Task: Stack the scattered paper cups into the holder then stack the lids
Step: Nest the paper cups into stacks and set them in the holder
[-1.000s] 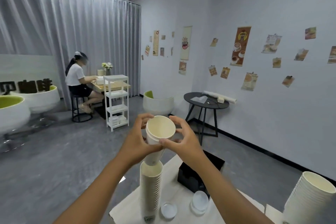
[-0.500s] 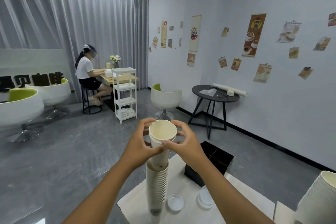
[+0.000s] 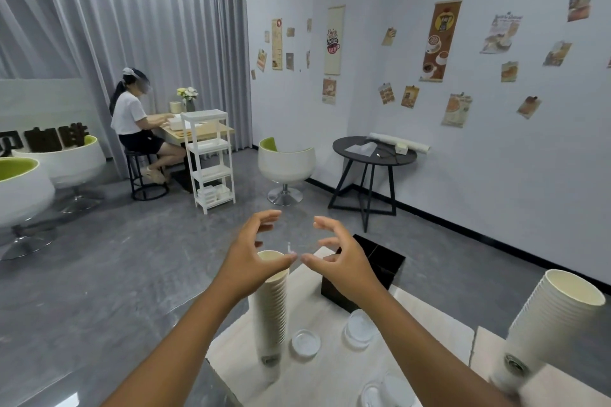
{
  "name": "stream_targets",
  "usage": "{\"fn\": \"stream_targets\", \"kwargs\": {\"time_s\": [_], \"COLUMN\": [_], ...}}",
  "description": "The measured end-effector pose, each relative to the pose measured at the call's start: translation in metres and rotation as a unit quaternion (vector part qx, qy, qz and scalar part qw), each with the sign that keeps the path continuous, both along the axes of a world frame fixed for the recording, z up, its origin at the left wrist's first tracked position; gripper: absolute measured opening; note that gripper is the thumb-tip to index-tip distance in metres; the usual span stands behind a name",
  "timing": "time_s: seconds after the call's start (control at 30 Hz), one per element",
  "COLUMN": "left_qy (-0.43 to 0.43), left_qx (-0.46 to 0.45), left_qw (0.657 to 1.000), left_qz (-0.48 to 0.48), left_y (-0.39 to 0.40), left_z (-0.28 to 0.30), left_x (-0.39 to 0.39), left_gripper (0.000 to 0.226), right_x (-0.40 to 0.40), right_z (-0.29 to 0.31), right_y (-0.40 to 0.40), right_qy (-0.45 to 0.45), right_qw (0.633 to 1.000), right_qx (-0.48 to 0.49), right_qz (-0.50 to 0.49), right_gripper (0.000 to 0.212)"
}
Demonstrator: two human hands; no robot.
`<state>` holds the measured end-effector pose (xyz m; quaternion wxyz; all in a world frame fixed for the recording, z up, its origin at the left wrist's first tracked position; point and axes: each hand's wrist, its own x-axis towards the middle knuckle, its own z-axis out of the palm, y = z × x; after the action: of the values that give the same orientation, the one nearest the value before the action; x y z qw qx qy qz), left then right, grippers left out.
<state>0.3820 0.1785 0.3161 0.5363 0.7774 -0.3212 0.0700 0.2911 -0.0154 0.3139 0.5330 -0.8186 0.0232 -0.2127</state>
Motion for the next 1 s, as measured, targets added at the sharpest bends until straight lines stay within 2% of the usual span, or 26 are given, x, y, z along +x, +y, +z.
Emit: {"fn": "stream_targets", "kwargs": {"time_s": [0.2, 0.47, 0.8, 1.0], "left_qy": [0.005, 0.036, 0.078, 0.068], "left_qx": [0.0, 0.037, 0.106, 0.149], "left_qw": [0.997, 0.971, 0.902, 0.87], "left_qz": [-0.081, -0.234, -0.411, -0.464], "left_y": [-0.048, -0.158, -0.305, -0.394], "left_z": [-0.003, -0.049, -0.115, -0.141], "left_x": [-0.023, -0.107, -0.259, -0.345], "left_gripper": [0.067, 0.06, 0.063, 0.068], "right_x": [-0.045, -0.176, -0.396, -0.499], "right_z": [0.002, -0.056, -0.13, -0.156], "right_y": [-0.036, -0.11, -0.199, -0.255], "right_qy": [-0.015, 0.02, 0.069, 0.073], "right_qw": [0.996, 0.98, 0.905, 0.865], "right_qx": [-0.06, -0.037, 0.075, 0.112], "right_qz": [-0.062, -0.194, -0.412, -0.483], "right_gripper": [0.067, 0.074, 0.073, 0.074]}}
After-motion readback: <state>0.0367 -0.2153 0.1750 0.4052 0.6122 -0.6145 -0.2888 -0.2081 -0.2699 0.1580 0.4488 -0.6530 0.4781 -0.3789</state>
